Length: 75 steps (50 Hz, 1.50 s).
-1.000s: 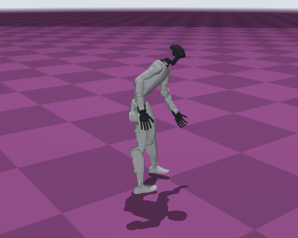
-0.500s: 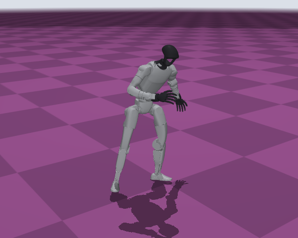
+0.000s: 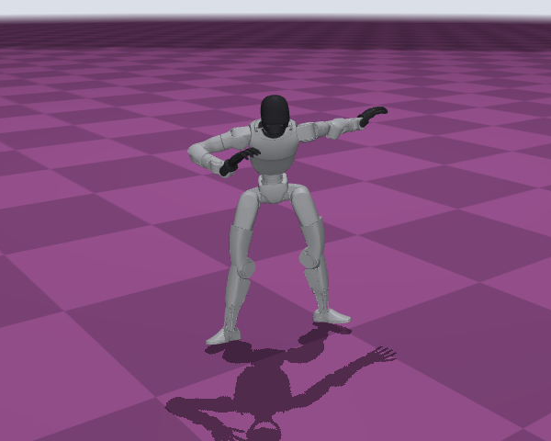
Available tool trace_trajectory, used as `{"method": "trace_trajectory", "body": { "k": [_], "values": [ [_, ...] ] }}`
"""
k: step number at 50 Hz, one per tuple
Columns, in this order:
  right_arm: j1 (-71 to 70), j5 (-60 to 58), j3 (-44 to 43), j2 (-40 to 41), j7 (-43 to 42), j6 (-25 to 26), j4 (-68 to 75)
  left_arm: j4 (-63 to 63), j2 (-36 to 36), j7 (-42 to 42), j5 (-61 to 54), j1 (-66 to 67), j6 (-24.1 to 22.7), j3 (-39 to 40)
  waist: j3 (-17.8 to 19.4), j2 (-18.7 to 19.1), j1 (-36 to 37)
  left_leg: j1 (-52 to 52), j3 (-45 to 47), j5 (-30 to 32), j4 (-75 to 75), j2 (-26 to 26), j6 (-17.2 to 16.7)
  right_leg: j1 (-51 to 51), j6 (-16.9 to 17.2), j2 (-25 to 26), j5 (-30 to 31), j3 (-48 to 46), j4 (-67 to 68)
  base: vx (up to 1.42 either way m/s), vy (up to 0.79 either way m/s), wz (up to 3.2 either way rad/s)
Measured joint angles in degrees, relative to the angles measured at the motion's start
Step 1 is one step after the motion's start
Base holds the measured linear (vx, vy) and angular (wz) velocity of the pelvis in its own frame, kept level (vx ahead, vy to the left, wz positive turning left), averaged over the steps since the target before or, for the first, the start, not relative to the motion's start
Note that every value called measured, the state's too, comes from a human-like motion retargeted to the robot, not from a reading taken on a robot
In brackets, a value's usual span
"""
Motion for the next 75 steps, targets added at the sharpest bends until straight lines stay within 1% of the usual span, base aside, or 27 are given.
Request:
{"method": "trace_trajectory", "body": {
  "k": [3,6,7,8,10,13,15,16,18,20,23,26,29,32,37,40,43,47,50,53,56,60,62,65,69,70,75],
  "values": [
    [12.94,-0.99,-2.99,5.27,-1.15,0.86,-0.32,-2.80,-4.15,1.56,-0.84,-1.11,-0.86,-3.46,0.00,-1.79,-4.40,-1.02,-6.78,-3.34,-0.93,-0.58,0.96,-2.91,-1.44,2.34,-0.13,4.95,0.00,0.17,-0.36,-1.15],
    [27.23,0.94,-5.19,12.99,-0.16,-0.13,-0.66,-4.66,-8.40,4.24,-2.36,-5.29,-1.70,-9.30,0.00,-3.13,-7.76,-3.83,-19.85,-6.66,-0.33,-0.47,2.44,-6.46,-3.31,6.57,-0.77,10.25,0.39,0.18,-0.42,-1.72],
    [31.58,2.11,-5.61,15.82,0.75,-0.88,-0.68,-5.10,-9.72,5.09,-3.30,-7.40,-2.05,-11.88,0.00,-3.75,-8.75,-4.95,-24.23,-7.63,0.50,-0.27,2.68,-8.78,-2.86,7.72,-2.10,12.10,3.05,0.22,-0.47,-2.06],
    [35.39,3.95,-5.82,18.95,1.99,-2.22,-0.76,-5.51,-10.72,5.52,-4.84,-9.84,-2.58,-15.10,0.00,-5.03,-9.43,-6.17,-27.73,-8.46,1.81,0.32,2.24,-13.34,-0.71,8.45,-5.54,14.11,10.25,0.21,-0.51,-2.18],
    [41.74,5.56,-5.97,23.05,3.03,-3.62,0.48,-5.34,-13.68,7.05,-4.96,-16.15,-2.94,-19.42,0.00,-5.55,-11.92,-7.42,-32.80,-9.33,4.09,1.03,2.26,-16.40,0.00,12.02,-7.28,17.23,13.18,0.23,-0.45,-2.14],
    [46.72,6.58,-3.06,28.02,4.42,-3.51,4.29,-4.93,-16.23,9.36,-8.24,-28.56,-3.00,-24.17,0.00,-6.99,-17.92,-7.18,-33.89,-10.77,7.52,0.03,3.62,-16.57,0.00,15.65,-7.15,22.20,11.38,0.30,-0.23,-1.79],
    [48.29,7.67,-0.80,30.75,4.58,-3.49,7.42,-4.23,-15.54,10.26,-10.04,-38.97,-2.28,-25.40,0.00,-7.84,-22.87,-7.82,-32.07,-12.73,12.96,-0.35,6.03,-15.76,0.00,16.62,-7.20,25.00,10.06,0.34,-0.07,-1.43],
    [49.10,8.15,-0.15,31.21,5.47,-2.74,8.45,-4.63,-14.34,11.09,-12.68,-44.82,-1.68,-25.74,0.00,-7.76,-24.61,-6.34,-30.58,-12.32,11.88,-1.35,5.46,-15.40,0.00,17.27,-6.70,26.75,9.04,0.35,0.08,-1.50],
    [48.16,9.03,3.37,32.49,4.89,-0.51,13.14,-5.21,-10.88,13.61,-19.38,-58.03,-3.18,-27.32,0.00,-6.80,-28.26,-4.41,-28.11,-11.56,10.56,-3.99,6.39,-12.03,-2.27,17.47,-3.03,30.10,1.67,0.35,0.27,-1.36],
    [46.26,11.41,7.07,32.74,4.94,-0.17,17.68,-6.35,-5.98,14.13,-23.90,-71.93,-4.71,-30.77,0.00,-6.31,-31.51,-2.85,-26.67,-10.56,9.95,-5.53,6.56,-10.96,-2.96,18.00,-2.36,32.18,0.00,0.32,0.17,-1.19],
    [43.97,17.53,10.61,31.56,9.09,-1.06,23.59,-8.24,0.97,11.80,-29.20,-94.24,-6.02,-40.78,0.00,-4.09,-35.00,-1.42,-26.80,-9.22,10.05,-6.81,6.75,-10.28,-3.50,18.84,-2.68,34.17,0.00,0.30,0.07,-1.08],
    [42.00,24.90,12.55,30.86,14.54,-2.02,30.01,-7.35,6.05,9.73,-34.04,-119.93,-7.72,-57.66,0.00,-1.68,-36.98,-1.65,-29.64,-8.41,12.18,-7.50,6.80,-9.41,-4.33,19.23,-3.53,35.43,0.00,0.30,0.08,-0.79],
    [42.43,32.09,11.64,31.98,18.37,-2.42,36.31,-6.41,5.99,9.03,-37.86,-141.94,-9.59,-70.24,0.00,2.29,-37.54,-2.72,-35.83,-8.47,15.29,-8.32,6.61,-7.69,-5.22,19.71,-4.60,36.29,0.00,0.36,0.10,-0.69],
    [43.52,36.31,9.71,34.35,17.85,-2.68,42.60,-6.60,3.27,8.98,-40.31,-157.57,-12.48,-79.90,0.00,6.04,-36.44,-4.08,-43.45,-9.01,18.23,-10.10,6.20,-5.39,-5.97,20.21,-5.84,37.10,0.56,0.40,0.11,-0.76],
    [43.06,35.51,8.79,38.20,15.21,-2.16,52.10,-9.43,-2.10,5.18,-41.24,-170.28,-13.96,-93.85,0.00,7.92,-32.17,-7.05,-46.09,-10.81,26.34,-11.86,8.57,-0.64,-6.68,19.86,-8.31,39.33,4.19,0.41,0.10,-0.85],
    [41.93,33.87,10.26,39.33,17.07,-1.34,55.43,-10.18,-3.27,2.17,-39.62,-172.47,-12.09,-99.06,0.00,6.47,-29.45,-8.71,-42.08,-12.07,31.66,-10.69,10.35,3.44,-6.77,19.45,-10.33,41.67,6.76,0.42,0.11,-0.99],
    [39.84,31.81,12.15,39.12,19.51,-1.14,57.27,-11.37,-2.47,0.99,-39.87,-171.79,-12.64,-103.62,-0.05,4.83,-27.07,-10.33,-38.31,-12.77,33.26,-9.23,11.05,8.13,-6.68,19.03,-11.72,44.14,8.09,0.43,0.13,-0.99],
    [37.13,28.21,13.41,39.16,22.06,-0.59,58.28,-12.53,-1.53,-0.49,-39.27,-168.59,-12.40,-105.15,-0.54,2.48,-23.98,-11.49,-34.32,-11.81,28.12,-7.58,10.13,15.17,-5.09,18.29,-12.64,46.54,8.54,0.44,0.16,-0.84],
    [35.26,27.81,12.76,39.93,23.66,-0.57,58.86,-14.70,-0.13,-2.39,-36.84,-164.55,-11.76,-106.28,-0.95,1.48,-21.25,-11.45,-31.17,-8.49,19.35,-5.83,8.63,20.31,-3.77,18.28,-13.06,48.00,8.45,0.44,0.18,-0.79],
    [34.04,31.09,11.30,41.13,25.81,-1.26,59.86,-19.45,2.81,-2.82,-27.47,-158.72,-11.43,-107.42,-1.54,1.21,-18.29,-9.67,-27.33,-4.44,8.06,-3.90,5.52,25.47,-3.13,18.75,-14.15,49.38,8.69,0.49,0.21,-0.79],
    [33.88,34.28,10.31,42.45,27.82,-1.70,61.72,-25.41,5.85,1.31,-11.15,-150.93,-11.09,-107.07,-4.01,1.22,-15.62,-7.66,-23.05,-2.57,1.18,-1.87,2.76,29.61,-3.20,18.95,-15.60,50.66,9.39,0.55,0.26,-0.71],
    [33.82,34.65,9.92,44.61,29.67,-0.86,66.76,-34.65,7.75,6.35,7.43,-137.10,-9.07,-101.19,-8.96,0.81,-12.87,-3.86,-18.58,0.62,1.67,-0.42,4.32,33.91,-4.32,17.97,-15.84,51.73,10.75,0.61,0.33,-0.39],
    [34.08,33.40,9.88,46.22,29.88,0.06,70.17,-39.66,6.80,4.85,9.66,-128.40,-8.91,-95.62,-11.02,0.30,-12.27,-1.76,-18.52,0.55,4.14,-0.71,5.55,35.88,-4.78,17.11,-14.49,51.82,12.51,0.63,0.40,0.11],
    [35.29,31.74,9.57,49.11,29.80,1.41,74.86,-46.01,3.23,1.76,10.24,-115.48,-8.94,-87.47,-13.22,-0.10,-12.07,0.85,-20.50,-2.50,7.87,-1.49,5.85,36.60,-4.61,16.71,-10.23,49.80,19.67,0.62,0.43,0.47],
    [38.36,31.97,9.72,52.93,31.39,1.27,78.35,-51.02,-3.18,1.41,20.96,-101.48,-6.56,-79.88,-15.99,1.36,-12.37,1.00,-24.28,-8.07,15.13,0.44,6.55,28.87,-4.34,17.34,-4.10,39.87,39.88,0.57,0.37,0.73],
    [38.94,32.18,10.06,53.72,31.95,1.22,78.79,-51.89,-4.80,1.42,23.02,-98.77,-5.94,-78.33,-16.26,1.71,-12.34,1.51,-25.20,-8.84,15.61,0.58,6.64,26.69,-5.23,16.91,-4.06,36.86,44.65,0.52,0.31,0.78],
    [39.22,32.71,12.18,54.68,36.15,0.90,79.13,-54.70,-12.17,-3.54,26.95,-87.57,-2.57,-70.72,-15.01,2.88,-13.81,5.88,-29.34,-9.78,13.96,-1.31,4.85,19.46,-12.50,15.19,-14.31,26.66,54.37,0.49,0.24,0.90]
  ]
}}
